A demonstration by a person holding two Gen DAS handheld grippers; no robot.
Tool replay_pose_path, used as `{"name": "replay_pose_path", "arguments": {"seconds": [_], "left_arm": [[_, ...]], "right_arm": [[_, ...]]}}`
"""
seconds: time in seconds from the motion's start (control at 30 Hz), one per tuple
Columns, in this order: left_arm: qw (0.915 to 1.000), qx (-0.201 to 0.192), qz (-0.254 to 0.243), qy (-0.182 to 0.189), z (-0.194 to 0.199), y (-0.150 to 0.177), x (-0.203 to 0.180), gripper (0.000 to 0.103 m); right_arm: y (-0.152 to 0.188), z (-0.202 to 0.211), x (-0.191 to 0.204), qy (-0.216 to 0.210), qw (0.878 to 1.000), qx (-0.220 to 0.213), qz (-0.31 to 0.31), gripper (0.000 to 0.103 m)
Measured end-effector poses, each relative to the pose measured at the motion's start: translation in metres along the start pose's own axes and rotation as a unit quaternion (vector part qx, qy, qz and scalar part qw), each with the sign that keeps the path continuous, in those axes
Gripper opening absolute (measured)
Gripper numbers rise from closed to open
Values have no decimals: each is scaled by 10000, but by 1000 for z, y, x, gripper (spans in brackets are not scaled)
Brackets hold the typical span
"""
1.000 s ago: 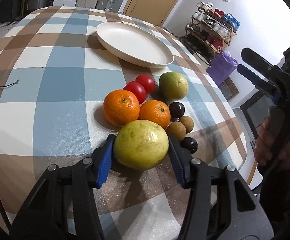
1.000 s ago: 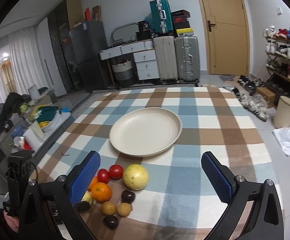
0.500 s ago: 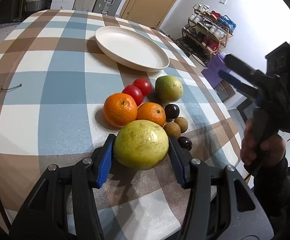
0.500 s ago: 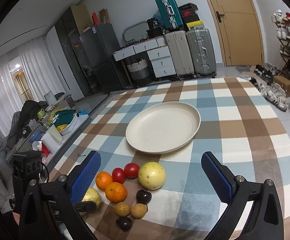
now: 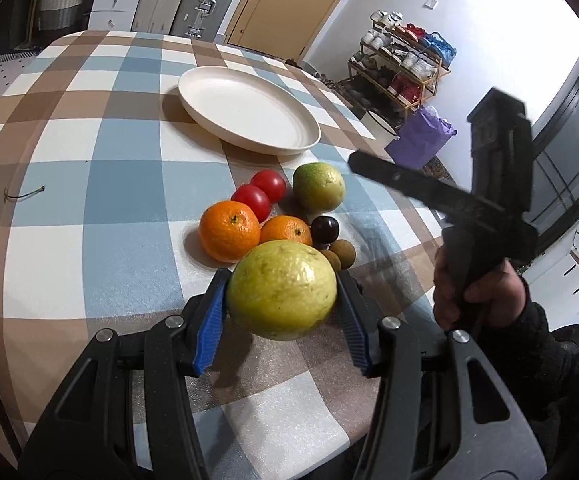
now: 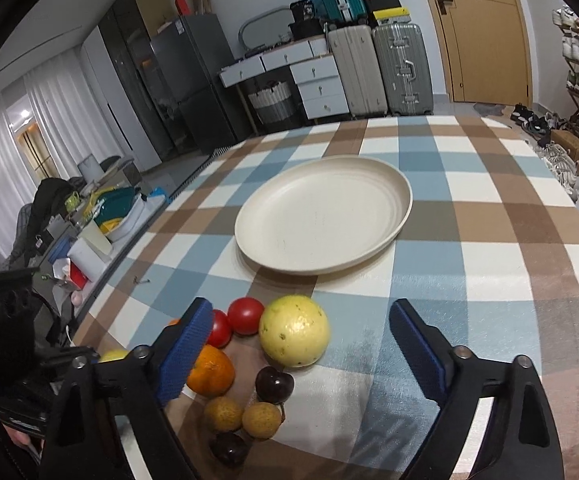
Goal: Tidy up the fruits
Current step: 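Grasp the large yellow-green fruit with the left tool while the right tool grasps the other, then carry both yellow-green fruits onto the cream plate and open both tools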
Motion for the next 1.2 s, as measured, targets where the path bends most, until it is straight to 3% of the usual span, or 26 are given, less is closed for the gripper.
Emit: {"name": "replay_pose_path", "arguments": {"seconds": [0.37, 0.57, 0.63, 0.93, 1.2], "left_arm": [[9997, -243, -6, -10, 19, -20, 4, 49], [9994, -337, -16, -28, 24, -37, 8, 49], [9993, -373, -2, -50, 26, -44, 11, 49], [9989, -414, -75, -205, 21, -83, 20, 49], [9988, -364, -130, -317, -3, -123, 24, 49]], "right_arm": [[9, -27, 0, 125, 9992, 355, 129, 80], [14, -40, -2, 115, 9980, 606, 152, 61], [16, -44, -3, 11, 9973, 727, 94, 51], [12, -43, -4, -330, 9970, 700, -87, 49], [-25, -21, -1, -588, 9977, 300, -118, 49]]}}
Point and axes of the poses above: each gripper's, at about its wrist camera, not at the fingertips, and z roughly against the way its jaws point, x to its left, y to its underside, the point moved 9 cm from there along -z, roughly the way its jaws point, and after that the axes turned 11 degrees about -z, right-handed, at the moved point
